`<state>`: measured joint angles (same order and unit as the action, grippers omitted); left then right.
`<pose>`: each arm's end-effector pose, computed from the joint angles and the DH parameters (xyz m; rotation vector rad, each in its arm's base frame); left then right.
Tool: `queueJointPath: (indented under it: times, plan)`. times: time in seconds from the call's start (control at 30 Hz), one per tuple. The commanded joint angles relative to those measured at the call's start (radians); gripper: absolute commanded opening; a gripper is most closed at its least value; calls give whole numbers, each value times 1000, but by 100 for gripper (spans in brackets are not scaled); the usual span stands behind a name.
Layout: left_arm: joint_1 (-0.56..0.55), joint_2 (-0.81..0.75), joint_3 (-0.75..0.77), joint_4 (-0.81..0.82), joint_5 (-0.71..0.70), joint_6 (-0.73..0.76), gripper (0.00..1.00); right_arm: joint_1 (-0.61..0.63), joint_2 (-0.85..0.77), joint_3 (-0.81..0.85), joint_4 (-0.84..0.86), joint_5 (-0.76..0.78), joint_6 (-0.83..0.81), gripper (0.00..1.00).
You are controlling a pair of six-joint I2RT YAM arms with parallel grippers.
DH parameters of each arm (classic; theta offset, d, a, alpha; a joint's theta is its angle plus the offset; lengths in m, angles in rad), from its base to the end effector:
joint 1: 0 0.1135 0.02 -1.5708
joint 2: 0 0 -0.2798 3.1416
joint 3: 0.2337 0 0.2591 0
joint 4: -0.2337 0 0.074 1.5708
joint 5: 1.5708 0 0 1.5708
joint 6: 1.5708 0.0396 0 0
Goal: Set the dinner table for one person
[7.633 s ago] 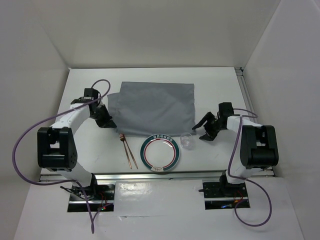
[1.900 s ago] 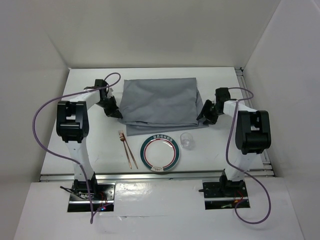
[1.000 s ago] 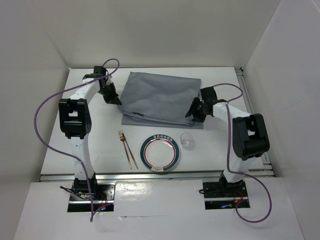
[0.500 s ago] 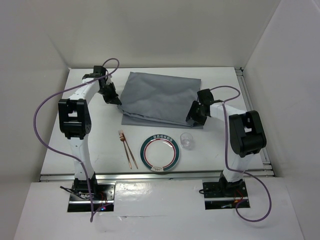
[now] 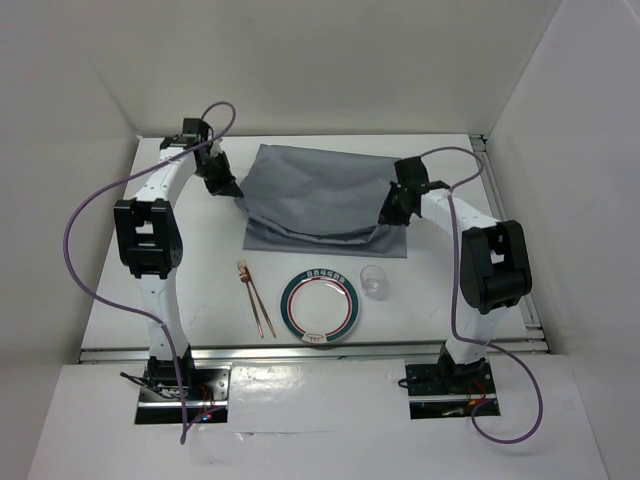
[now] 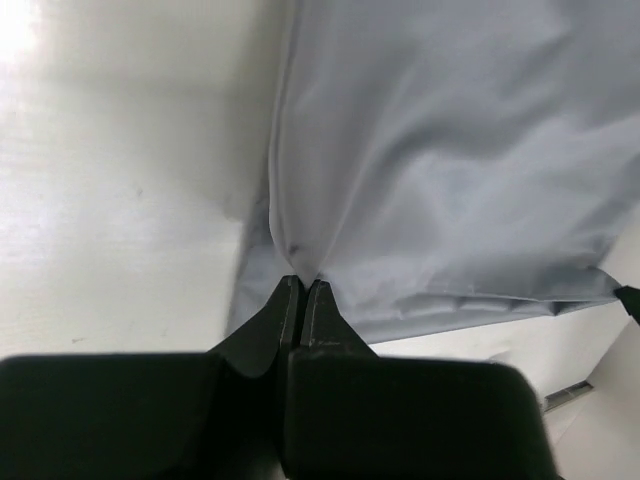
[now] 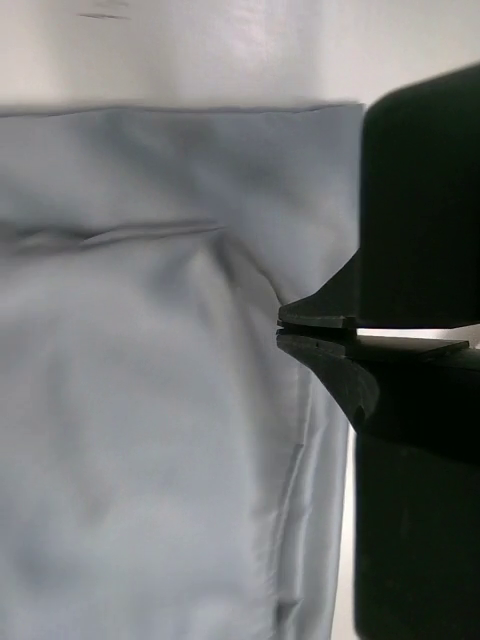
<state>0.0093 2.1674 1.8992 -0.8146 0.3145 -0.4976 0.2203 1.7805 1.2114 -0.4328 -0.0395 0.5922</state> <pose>0.4886 -0.0077 0.2374 -0.5710 2.6274 -0.5751 0.3745 0.0855 0.2062 0.4682 2.5702 0.3492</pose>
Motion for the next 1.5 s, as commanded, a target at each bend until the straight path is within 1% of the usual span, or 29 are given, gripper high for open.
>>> queueJointPath:
  times: [0.0, 0.03, 0.1, 0.17, 0.23, 0.33, 0.37, 0.47, 0.5, 0.57, 0.6, 0.73, 0.8, 0.87, 0.9, 1.0, 1.03, 1.1, 1.2, 1.37, 1.47]
  plan:
    - [-2, -63, 142, -32, 69, 11, 0, -33, -59, 160, -15, 41, -45, 0]
    - [7, -63, 187, -32, 96, 1, 0, -44, -59, 187, -15, 30, -57, 0]
    - [8, -72, 218, -43, 119, -9, 0, -76, -69, 269, -41, 30, -66, 0]
    - [8, -89, 227, -43, 133, -9, 0, -90, -84, 301, -41, 30, -75, 0]
    - [8, -119, 203, -43, 144, -9, 0, -104, -116, 301, -41, 20, -75, 0]
    - [8, -170, 101, -11, 164, -9, 0, -113, -162, 248, -41, 20, -75, 0]
    - [8, -185, 24, 12, 164, -9, 0, -113, -173, 200, -32, 20, -75, 0]
    - [8, -250, -121, 67, 185, -9, 0, -122, -216, 108, -21, 20, -63, 0]
    - [8, -264, -218, 93, 196, -9, 0, -122, -225, 43, -12, 20, -52, 0]
    - [8, -274, -294, 136, 196, -9, 0, -122, -243, -22, 0, 20, -52, 0]
    - [8, -287, -357, 147, 196, -9, 0, -122, -254, -76, 0, 20, -40, 0]
    - [-14, -275, -451, 173, 176, -9, 0, -131, -265, -177, 40, 20, -31, 0]
    - [-26, -274, -480, 183, 166, -9, 0, -131, -265, -188, 49, 20, -22, 0]
    - [-35, -274, -491, 183, 156, -9, 0, -131, -256, -213, 58, 10, -22, 0]
    - [-35, -274, -500, 183, 147, -9, 2, -131, -245, -213, 58, 10, -22, 0]
    - [-55, -287, -500, 174, 120, 1, 16, -131, -236, -213, 68, -3, -12, 0]
    - [-55, -305, -509, 160, 100, 1, 16, -131, -227, -213, 68, -13, -12, 0]
    - [-55, -346, -519, 160, 100, 1, 0, -131, -227, -213, 68, -22, -12, 0]
    - [-55, -366, -493, 138, 112, 19, 0, -151, -227, -167, 77, -33, -12, 0]
    - [-55, -343, -338, 54, 81, 28, 0, -188, -227, -15, 42, -42, -35, 0]
    - [-55, -354, -313, 45, 95, 28, 0, -206, -227, 26, 32, -51, -48, 0]
